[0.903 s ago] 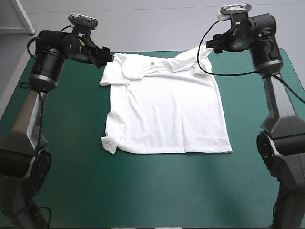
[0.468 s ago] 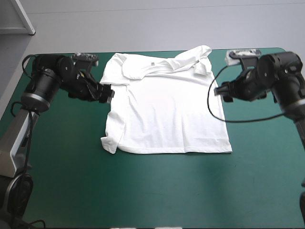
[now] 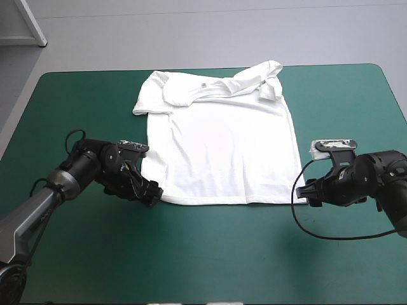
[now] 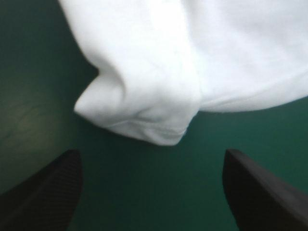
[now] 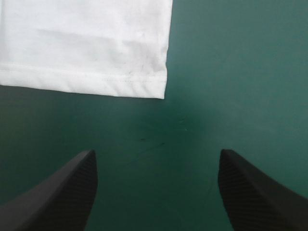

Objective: Fold the cloth

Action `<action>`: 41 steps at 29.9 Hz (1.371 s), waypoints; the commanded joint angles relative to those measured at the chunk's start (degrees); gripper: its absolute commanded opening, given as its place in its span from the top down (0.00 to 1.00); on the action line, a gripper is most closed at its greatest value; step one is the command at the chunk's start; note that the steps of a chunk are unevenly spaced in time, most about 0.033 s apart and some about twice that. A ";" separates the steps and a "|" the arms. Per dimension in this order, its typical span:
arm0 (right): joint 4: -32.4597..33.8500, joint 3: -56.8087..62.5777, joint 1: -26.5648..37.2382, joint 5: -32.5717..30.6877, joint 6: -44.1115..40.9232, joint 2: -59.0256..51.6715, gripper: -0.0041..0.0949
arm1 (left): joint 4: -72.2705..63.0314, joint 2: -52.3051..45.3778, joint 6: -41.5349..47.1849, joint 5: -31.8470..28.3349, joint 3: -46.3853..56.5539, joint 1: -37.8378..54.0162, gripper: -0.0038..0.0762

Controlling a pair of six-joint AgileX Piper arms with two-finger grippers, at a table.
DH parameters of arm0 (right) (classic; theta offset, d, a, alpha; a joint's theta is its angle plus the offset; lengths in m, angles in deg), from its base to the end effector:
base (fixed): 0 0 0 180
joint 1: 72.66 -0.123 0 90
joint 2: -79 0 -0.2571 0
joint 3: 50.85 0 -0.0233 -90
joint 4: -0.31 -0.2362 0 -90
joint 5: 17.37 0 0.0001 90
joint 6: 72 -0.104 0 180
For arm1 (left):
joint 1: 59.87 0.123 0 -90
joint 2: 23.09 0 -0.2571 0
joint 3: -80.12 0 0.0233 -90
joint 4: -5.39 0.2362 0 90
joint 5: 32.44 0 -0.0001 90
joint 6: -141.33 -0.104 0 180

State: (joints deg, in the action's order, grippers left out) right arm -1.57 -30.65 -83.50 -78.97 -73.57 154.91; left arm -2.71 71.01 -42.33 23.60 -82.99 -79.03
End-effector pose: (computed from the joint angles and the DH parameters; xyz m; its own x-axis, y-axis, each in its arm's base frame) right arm 0.2097 0.0432 0.2742 -0.9164 -0.1317 -0.3780 -0.1595 0.9863 0.0430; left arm 0.2518 -0.1004 0.2160 -0.9248 0.3051 -0.2272 0.3370 0.9342 -0.1173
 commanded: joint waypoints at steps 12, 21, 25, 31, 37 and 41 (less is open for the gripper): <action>-0.57 2.05 0.22 12.96 1.57 -0.74 0.29 | 2.12 5.84 3.15 -13.32 1.41 -2.34 0.40; -5.27 2.05 0.22 15.04 2.17 9.69 0.29 | 2.12 8.48 3.65 -11.93 1.66 -2.34 0.96; -8.33 2.05 0.22 17.47 3.88 15.60 0.29 | 2.12 8.48 3.65 -11.93 1.66 -2.34 0.96; -15.59 2.05 0.22 18.51 8.19 22.55 0.38 | 1.88 8.48 3.65 -12.40 1.66 -2.34 0.96; -17.75 2.51 0.22 20.30 11.92 23.39 0.91 | -0.20 8.48 3.65 -12.40 1.66 -2.34 0.96; -17.62 1.50 0.22 22.21 12.14 20.83 0.96 | -0.44 7.76 3.65 -12.76 1.66 -2.34 0.96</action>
State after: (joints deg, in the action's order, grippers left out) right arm -18.10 -28.33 -83.30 -57.40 -62.42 178.05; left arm 1.94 79.01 -39.22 12.28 -81.56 -80.84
